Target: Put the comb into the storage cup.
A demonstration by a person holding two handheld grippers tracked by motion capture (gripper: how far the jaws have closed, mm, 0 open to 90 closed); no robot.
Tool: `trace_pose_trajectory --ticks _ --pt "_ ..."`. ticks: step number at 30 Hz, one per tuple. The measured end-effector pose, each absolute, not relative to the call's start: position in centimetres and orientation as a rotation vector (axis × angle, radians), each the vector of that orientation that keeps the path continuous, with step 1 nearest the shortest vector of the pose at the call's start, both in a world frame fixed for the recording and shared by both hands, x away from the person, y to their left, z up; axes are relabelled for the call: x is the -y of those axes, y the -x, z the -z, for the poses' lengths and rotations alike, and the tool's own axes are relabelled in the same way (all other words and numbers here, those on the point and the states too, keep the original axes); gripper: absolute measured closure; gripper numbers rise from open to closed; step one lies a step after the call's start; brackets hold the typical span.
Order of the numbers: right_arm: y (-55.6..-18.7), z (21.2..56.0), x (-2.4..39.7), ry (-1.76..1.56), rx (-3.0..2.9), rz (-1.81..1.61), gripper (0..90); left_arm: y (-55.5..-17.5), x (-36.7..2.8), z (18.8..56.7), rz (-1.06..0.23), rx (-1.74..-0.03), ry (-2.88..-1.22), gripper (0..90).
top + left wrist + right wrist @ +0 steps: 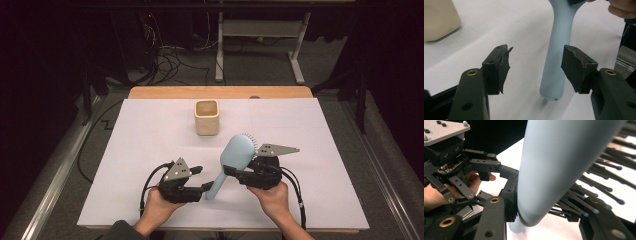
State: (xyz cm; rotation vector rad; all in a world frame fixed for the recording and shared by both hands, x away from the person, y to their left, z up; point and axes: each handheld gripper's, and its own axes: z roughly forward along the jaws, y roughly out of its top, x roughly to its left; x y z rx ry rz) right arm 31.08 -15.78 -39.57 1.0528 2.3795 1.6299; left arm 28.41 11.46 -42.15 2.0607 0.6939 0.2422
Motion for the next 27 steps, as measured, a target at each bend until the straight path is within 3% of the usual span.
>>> trace_pose_trajectory --ticks 27 --pt "-31.4 38.8 17.3 -1.074 -2.377 -1.57 56.2 -28.2 -16.1 42.0 -0.358 -0.79 -1.972 36.9"
